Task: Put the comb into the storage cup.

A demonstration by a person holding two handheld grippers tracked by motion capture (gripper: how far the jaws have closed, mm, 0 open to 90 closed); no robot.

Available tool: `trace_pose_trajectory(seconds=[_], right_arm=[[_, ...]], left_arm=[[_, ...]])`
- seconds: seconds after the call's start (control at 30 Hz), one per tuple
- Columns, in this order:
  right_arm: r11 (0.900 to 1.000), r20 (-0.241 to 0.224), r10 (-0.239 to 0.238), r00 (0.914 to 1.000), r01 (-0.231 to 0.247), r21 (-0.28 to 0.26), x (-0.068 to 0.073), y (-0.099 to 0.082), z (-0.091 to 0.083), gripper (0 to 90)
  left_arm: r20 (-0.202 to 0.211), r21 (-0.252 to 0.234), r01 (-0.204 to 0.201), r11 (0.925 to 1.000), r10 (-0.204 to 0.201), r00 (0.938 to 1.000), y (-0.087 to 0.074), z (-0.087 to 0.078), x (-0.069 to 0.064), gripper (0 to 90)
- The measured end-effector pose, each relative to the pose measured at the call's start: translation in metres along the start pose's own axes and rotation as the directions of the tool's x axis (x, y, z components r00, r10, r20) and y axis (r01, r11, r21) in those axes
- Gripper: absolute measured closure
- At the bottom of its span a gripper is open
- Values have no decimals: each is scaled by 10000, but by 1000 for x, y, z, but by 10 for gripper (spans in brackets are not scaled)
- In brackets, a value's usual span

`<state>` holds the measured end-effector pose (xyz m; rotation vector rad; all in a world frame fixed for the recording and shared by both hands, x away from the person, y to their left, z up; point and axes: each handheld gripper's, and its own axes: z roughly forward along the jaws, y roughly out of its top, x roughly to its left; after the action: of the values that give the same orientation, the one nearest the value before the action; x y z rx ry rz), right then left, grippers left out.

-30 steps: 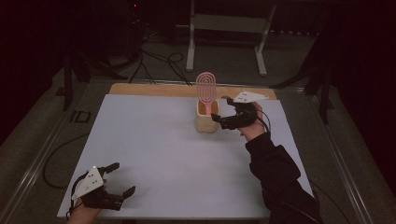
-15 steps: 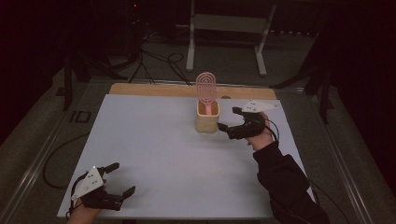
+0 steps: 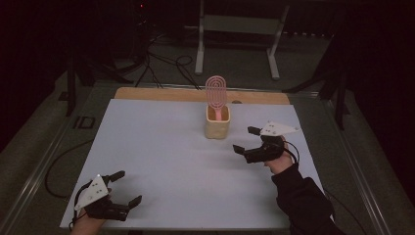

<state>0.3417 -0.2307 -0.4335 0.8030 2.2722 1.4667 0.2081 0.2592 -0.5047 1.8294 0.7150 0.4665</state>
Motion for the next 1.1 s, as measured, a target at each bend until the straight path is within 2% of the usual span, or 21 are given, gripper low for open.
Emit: trace_pose_trajectory(seconds=[0.1,0.53,0.63,0.83,1.1], right_arm=[[9999,-3,-126,9999,126,104,3,-10,-2,87],[9997,189,-58,9998,53,256,14,-47,-16,87],[9993,267,-284,9992,277,257,17,-55,-19,87],[9980,385,-386,9985,366,525,22,-69,-26,87],[9967,494,-185,9986,146,800,27,-88,-39,87]], left_arm=[[-5,11,15,10000,-15,10000,0,0,0,0],[0,-8,21,10000,-21,10000,0,0,0,0],[-2,-6,46,10000,-46,10000,0,0,0,0],[-1,1,42,10000,-42,10000,0,0,0,0],[13,-4,6,10000,-6,10000,0,0,0,0]])
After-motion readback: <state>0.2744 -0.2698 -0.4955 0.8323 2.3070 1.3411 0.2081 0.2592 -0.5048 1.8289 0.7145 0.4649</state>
